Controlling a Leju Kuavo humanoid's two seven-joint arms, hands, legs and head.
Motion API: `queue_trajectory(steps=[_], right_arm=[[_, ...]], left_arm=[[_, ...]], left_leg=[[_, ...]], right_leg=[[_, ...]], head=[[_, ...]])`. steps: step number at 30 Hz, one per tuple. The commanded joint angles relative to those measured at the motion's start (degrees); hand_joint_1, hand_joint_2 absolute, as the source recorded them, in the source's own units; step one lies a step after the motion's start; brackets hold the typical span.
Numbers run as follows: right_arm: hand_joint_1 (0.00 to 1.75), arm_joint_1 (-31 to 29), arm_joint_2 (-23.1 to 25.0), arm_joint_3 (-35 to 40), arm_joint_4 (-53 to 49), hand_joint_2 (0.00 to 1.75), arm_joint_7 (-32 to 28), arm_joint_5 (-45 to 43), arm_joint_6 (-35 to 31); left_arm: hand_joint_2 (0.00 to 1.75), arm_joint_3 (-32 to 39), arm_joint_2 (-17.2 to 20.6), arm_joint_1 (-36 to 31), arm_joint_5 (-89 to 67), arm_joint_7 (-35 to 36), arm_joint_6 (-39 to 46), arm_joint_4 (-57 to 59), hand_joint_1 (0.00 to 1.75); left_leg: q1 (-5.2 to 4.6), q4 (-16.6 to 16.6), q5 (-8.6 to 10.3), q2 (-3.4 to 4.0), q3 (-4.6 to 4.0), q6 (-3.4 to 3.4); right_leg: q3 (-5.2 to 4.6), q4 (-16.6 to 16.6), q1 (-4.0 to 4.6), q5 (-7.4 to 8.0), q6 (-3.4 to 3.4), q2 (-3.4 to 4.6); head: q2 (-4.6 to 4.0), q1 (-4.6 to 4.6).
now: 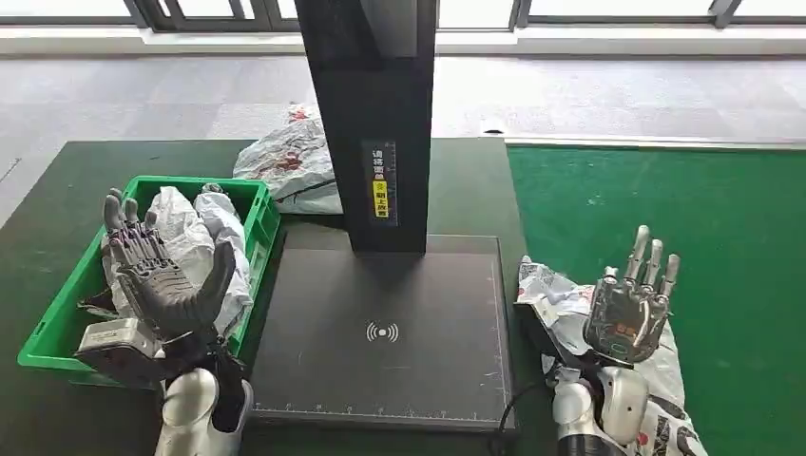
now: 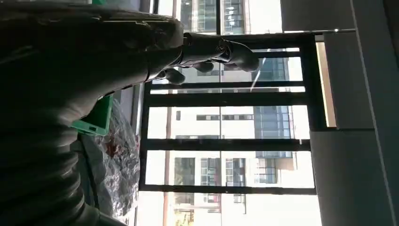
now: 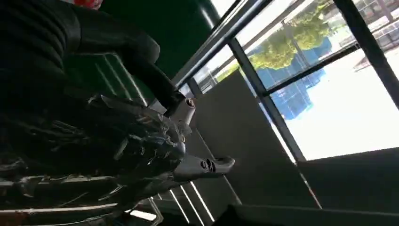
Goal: Moved the parcel from conveyor to table for the left to box.
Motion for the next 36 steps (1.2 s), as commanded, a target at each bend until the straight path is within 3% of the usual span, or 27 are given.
queue_trajectory(steps=[1, 3, 5, 6, 7, 11, 13, 14, 17, 23, 26, 28, 29, 36], right_arm=[[0.00, -4.0, -5.4, -14.3, 6.0, 0.00, 14.7, 10.7, 0.1], [0.00, -3.8, -7.7, -11.3, 8.8, 0.00, 20.1, 10.7, 0.1], [0.00, -4.5, -7.5, -11.2, 10.4, 0.00, 20.7, 10.3, 0.1], [0.00, -6.1, -7.7, -13.2, 15.1, 0.00, 18.9, 8.4, 0.1], [0.00, -7.1, -8.9, -12.1, 20.6, 0.00, 15.7, 0.3, 0.1], [0.00, -8.0, -8.6, -13.9, 22.4, 0.00, 13.6, -0.7, 0.1], [0.00, -10.5, -8.5, -16.8, 27.3, 0.00, 10.1, -1.9, 0.1], [0.00, -13.6, -10.1, -17.2, 36.8, 0.00, 5.6, -8.8, 1.6], [0.00, -16.6, -12.0, -17.2, 43.8, 0.00, 3.2, -12.7, 4.6], [0.00, -18.0, -13.5, -16.7, 48.1, 0.00, 5.0, -12.0, 2.0], [0.00, -17.9, -14.2, -15.1, 49.7, 0.00, 9.8, -8.5, 5.2], [0.00, -18.0, -14.0, -16.5, 50.3, 0.00, 7.0, -12.4, 13.1], [0.00, -18.0, -13.9, -17.2, 50.3, 1.75, 5.2, -14.2, 14.8], [0.00, -18.1, -14.6, -16.5, 51.9, 1.75, 6.7, -13.9, 18.3]], left_arm=[[1.75, 3.5, 0.4, 2.1, 0.6, 0.2, -1.0, -0.9, 0.00], [1.75, 3.9, 0.3, 2.5, 0.4, 0.2, -1.4, -1.0, 0.00], [1.75, 4.1, 0.2, 2.5, 0.3, 0.2, -1.6, -1.0, 0.00], [1.75, 4.3, 0.3, 2.2, 0.3, 0.2, -1.5, -0.5, 0.00], [1.75, 2.8, 1.5, 2.1, 1.2, 0.2, 0.3, -0.2, 0.00], [1.75, 3.3, 1.2, 2.1, 0.9, 0.2, -0.1, -0.3, 0.00], [1.75, 4.2, 0.6, 2.0, 0.2, 0.2, -1.0, -0.3, 0.00], [1.75, 4.3, 0.7, 2.0, 0.1, 0.2, -0.8, -0.3, 0.00], [1.75, 4.6, 0.9, 1.7, -0.2, 0.2, -1.0, 0.1, 0.00], [1.75, 4.9, 0.9, 0.8, -0.8, 0.2, -1.0, 1.2, 0.00], [1.75, 5.2, 0.6, 0.6, -1.1, 0.2, -1.1, 1.4, 0.00], [1.75, 5.5, 0.5, 0.5, -1.4, 0.2, -1.4, 1.4, 0.00], [1.75, 5.6, 0.4, 0.5, -1.5, 0.2, -1.5, 1.4, 0.00], [1.75, 5.7, 0.3, 0.4, -1.8, 0.2, -1.5, 1.8, 0.00]], left_leg=[[-0.06, -0.1, 0.02, -0.05, 0.15, 0.13], [-0.05, -0.1, -0.02, 0.03, 0.09, 0.12], [-0.09, -0.1, -0.04, 0.11, 0.16, 0.16], [-0.07, -0.1, -0.05, 0.09, 0.11, 0.13], [-0.08, -0.1, -0.04, 0.12, 0.17, 0.16], [-0.07, -0.1, -0.04, 0.09, 0.18, 0.16], [-0.13, -0.1, 0.00, 0.04, 0.17, 0.19], [-0.08, -0.1, -0.02, 0.12, 0.17, 0.21], [-0.07, -0.2, 0.03, 0.36, 0.33, 0.29], [-0.13, -0.1, 0.05, 0.16, 0.20, 0.32], [-0.14, 0.0, 0.04, 0.03, 0.13, 0.29], [-0.13, -0.1, 0.03, 0.04, 0.16, 0.30], [-0.14, -0.2, 0.07, 0.05, 0.26, 0.36], [-0.14, -0.1, 0.05, 0.02, 0.18, 0.32]], right_leg=[[0.20, -0.2, -0.04, -0.01, 0.11, -0.20], [0.11, -0.1, -0.04, 0.00, 0.08, -0.07], [0.18, -0.2, -0.06, 0.01, 0.10, -0.01], [0.13, -0.1, -0.05, 0.00, 0.08, -0.01], [0.18, -0.2, -0.05, 0.02, 0.10, -0.02], [0.20, -0.2, -0.04, 0.02, 0.08, -0.03], [0.17, -0.1, -0.10, 0.02, 0.10, -0.12], [0.18, -0.1, -0.06, 0.02, 0.09, -0.04], [0.30, -0.3, -0.03, 0.15, 0.13, 0.09], [0.22, -0.2, -0.09, 0.09, 0.17, -0.09], [0.17, -0.1, -0.11, 0.03, 0.14, -0.19], [0.21, -0.1, -0.09, 0.03, 0.14, -0.18], [0.32, -0.3, -0.09, 0.07, 0.18, -0.27], [0.20, -0.1, -0.11, 0.04, 0.15, -0.19]], head=[[0.00, 0.00], [0.00, 0.00], [0.00, 0.00], [0.00, 0.00], [0.00, 0.00], [0.00, 0.00], [0.00, 0.00], [0.00, 0.00], [0.00, -0.02], [0.00, 0.00], [0.00, 0.00], [0.00, 0.00], [0.00, 0.00], [0.00, 0.00]])
